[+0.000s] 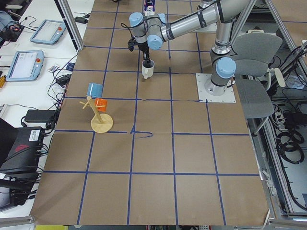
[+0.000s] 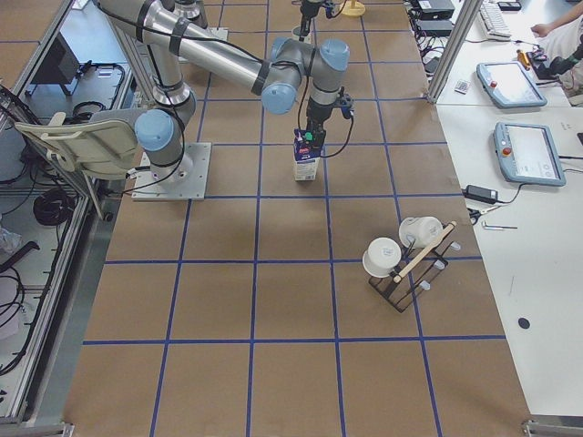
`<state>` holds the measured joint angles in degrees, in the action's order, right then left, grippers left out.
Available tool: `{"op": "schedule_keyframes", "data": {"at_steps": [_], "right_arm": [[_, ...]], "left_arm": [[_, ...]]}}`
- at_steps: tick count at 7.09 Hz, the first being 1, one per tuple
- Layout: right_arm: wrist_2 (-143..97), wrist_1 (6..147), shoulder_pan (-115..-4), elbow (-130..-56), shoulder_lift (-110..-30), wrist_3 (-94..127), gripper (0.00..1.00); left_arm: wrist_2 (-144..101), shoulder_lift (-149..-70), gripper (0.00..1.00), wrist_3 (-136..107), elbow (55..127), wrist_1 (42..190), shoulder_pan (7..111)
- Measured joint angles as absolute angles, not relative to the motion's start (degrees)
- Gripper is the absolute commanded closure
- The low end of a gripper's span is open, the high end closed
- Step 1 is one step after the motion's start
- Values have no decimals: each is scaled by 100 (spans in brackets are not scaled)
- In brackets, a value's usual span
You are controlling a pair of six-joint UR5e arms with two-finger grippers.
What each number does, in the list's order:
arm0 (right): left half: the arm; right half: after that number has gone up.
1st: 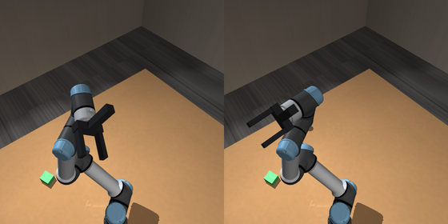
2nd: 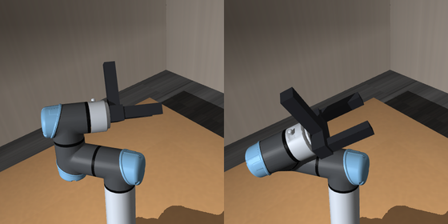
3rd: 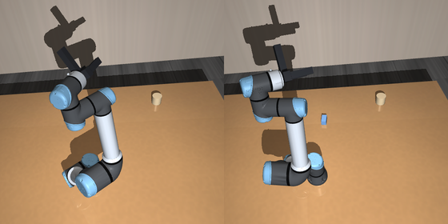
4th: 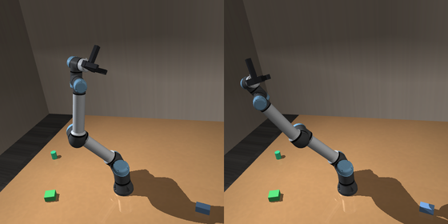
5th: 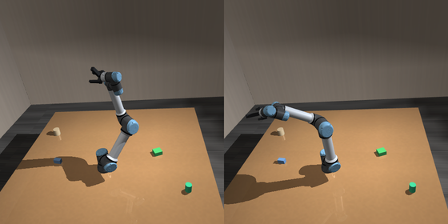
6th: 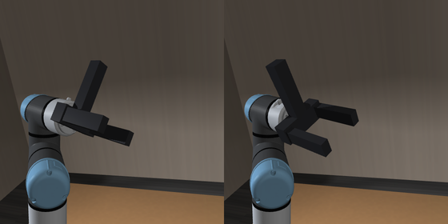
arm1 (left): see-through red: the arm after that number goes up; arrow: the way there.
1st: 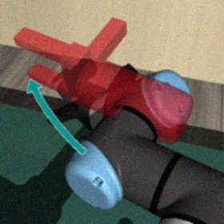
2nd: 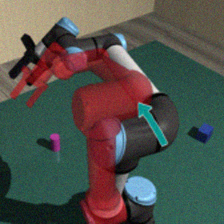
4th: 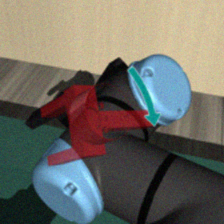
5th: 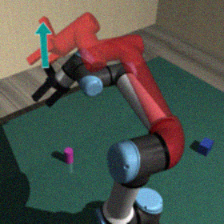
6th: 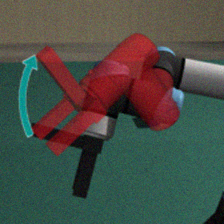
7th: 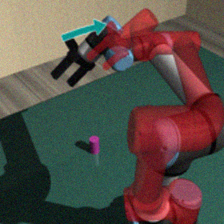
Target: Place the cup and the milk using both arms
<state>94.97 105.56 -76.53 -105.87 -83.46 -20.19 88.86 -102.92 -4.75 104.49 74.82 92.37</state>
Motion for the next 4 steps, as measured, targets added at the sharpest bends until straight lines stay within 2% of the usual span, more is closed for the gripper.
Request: {"op": "schedule_keyframes", "data": {"at_steps": [2,4], "right_arm": [[9510,10435,-7618,-10608,-8368,-2006,11],[9501,10272,-7495,-10573,-8398,-2002,11]], "left_arm": [[8536,-10452,100,-1376,10215,7460,9811],[8201,-10832,100,-2137,9646,7473,10639]]}}
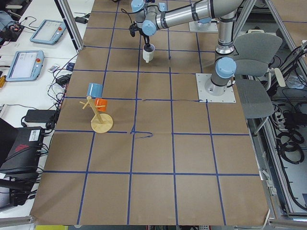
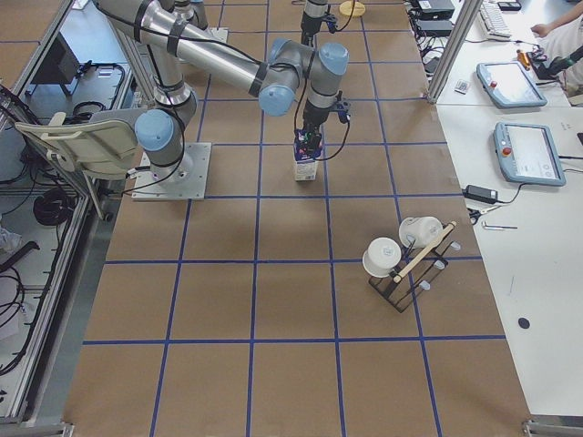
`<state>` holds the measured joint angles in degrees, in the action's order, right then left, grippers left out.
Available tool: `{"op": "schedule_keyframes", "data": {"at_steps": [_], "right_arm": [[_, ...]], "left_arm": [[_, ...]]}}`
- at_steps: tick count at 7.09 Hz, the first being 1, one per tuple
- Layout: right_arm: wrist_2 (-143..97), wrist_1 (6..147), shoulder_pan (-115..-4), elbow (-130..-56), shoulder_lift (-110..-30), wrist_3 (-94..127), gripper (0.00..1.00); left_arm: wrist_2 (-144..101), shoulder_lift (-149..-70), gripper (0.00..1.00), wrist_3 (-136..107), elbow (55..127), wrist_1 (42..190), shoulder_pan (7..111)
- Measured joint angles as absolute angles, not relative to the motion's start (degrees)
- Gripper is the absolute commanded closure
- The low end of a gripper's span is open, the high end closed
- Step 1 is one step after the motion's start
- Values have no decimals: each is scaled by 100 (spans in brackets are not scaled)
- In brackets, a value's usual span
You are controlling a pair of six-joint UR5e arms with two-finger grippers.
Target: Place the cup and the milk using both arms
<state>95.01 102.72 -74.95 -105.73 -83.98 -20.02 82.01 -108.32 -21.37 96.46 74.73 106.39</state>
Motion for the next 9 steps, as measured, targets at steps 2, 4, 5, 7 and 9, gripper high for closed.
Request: {"op": "schedule_keyframes", "data": {"at_steps": [2,4,5,7,9], "right_arm": [[9441,10238,-7458,-10551,-8414,-2002,11],[9391,10233,-7458,-10519,-8419,-2004,15],[9340,10242,-7460,-10487,-8419,-2004,15],[9223,10289,-7461,-10466,-8419,-2004,21],[9191,10326,-7462,-10462,-8410,-2004,53]], "left_arm": [[8129,-11224,100,-2576,9384,7388,11300],[8156,-11374,100,-2676,9313,7309,11616],[8175,-11392,100,-2674,9311,7302,11659],[8187,-11379,3,-2674,9338,7322,11677],[8193,-11288,0,-2709,9352,7429,11665]]}}
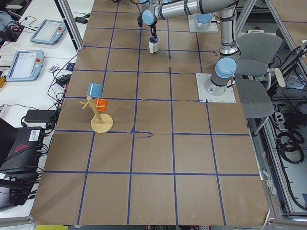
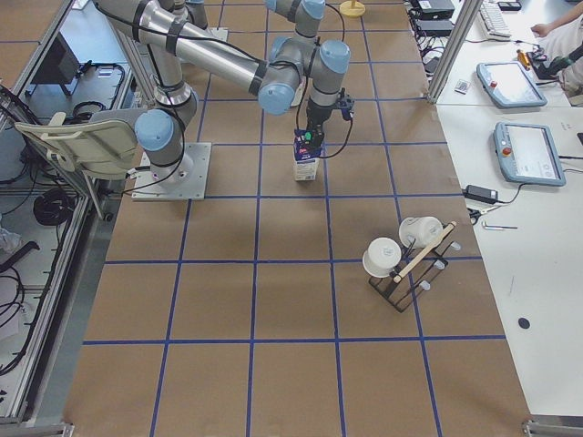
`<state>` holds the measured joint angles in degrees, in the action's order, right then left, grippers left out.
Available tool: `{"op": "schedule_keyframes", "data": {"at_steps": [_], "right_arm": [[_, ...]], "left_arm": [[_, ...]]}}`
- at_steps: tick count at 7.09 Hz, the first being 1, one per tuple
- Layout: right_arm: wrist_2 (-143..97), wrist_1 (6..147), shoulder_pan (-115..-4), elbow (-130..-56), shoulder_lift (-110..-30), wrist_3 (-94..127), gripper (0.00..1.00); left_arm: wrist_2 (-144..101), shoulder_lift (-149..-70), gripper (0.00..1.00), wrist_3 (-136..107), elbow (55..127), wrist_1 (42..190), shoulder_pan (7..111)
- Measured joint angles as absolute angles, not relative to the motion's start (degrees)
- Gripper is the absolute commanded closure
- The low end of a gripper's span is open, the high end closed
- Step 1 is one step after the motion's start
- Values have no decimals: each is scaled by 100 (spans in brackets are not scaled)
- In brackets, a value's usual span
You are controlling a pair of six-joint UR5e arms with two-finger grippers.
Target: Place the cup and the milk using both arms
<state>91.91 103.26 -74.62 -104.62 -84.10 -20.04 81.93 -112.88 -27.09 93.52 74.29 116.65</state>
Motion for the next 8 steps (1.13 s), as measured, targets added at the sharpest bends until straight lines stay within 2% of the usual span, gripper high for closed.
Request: {"op": "schedule_keyframes", "data": {"at_steps": [1,2,4,6,8], "right_arm": [[9187,10332,-7462,-10457,-8410,-2004,68],[9187,10334,-7462,-10440,-8409,-2002,72],[9194,10327,-7462,-10348,-8408,-1996,78],[9173,10224,-7489,-10168,-8413,-1893,78],[8892,9718,-7752,-9667,-8389,-1092,79]], "left_arm": [[8240,-11177,0,-2659,9334,7476,11594],[8335,-11024,2,-2573,9304,7527,11457],[8493,-10517,0,-1975,9288,7797,11074],[8583,-9882,0,-1549,9283,7929,10566],[8913,-9350,0,-1000,9281,8013,10100]]}}
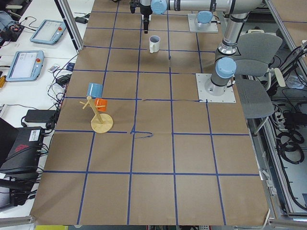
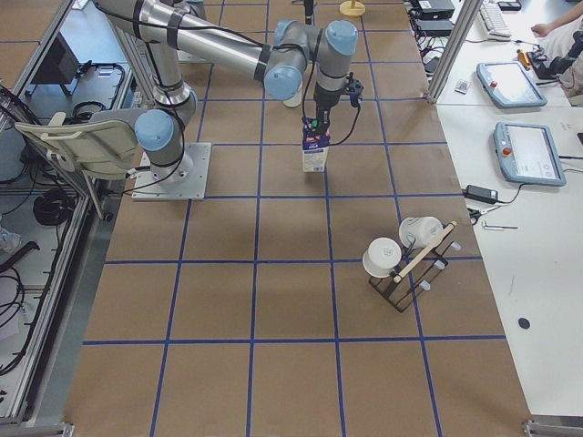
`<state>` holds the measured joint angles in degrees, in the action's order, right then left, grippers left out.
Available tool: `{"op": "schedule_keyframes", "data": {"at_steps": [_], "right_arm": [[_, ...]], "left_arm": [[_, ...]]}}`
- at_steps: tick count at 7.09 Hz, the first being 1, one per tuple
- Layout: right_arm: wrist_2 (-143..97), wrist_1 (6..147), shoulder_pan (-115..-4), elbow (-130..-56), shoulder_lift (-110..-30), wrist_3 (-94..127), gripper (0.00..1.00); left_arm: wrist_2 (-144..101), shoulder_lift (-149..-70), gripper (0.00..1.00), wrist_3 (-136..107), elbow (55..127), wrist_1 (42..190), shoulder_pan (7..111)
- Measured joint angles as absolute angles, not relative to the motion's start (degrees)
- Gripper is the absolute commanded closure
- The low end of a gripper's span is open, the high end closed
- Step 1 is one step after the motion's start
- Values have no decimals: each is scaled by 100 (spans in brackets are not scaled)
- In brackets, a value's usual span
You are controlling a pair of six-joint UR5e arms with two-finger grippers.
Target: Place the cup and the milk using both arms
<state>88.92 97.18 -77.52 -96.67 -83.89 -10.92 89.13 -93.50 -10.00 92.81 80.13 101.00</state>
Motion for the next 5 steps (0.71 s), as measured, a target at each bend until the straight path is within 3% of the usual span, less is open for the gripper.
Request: {"op": "schedule_keyframes", "data": {"at_steps": [3,5], "right_arm": [[8670,9515,-8771,-9207,-8062,174,79],[8558,9523,-9268,-9118,-7865,381,79]], "left_arm": [[9207,-8828,0,-407,9172,8411,9473],[9198,-8965,0,-327,8763,8625,9277]]}}
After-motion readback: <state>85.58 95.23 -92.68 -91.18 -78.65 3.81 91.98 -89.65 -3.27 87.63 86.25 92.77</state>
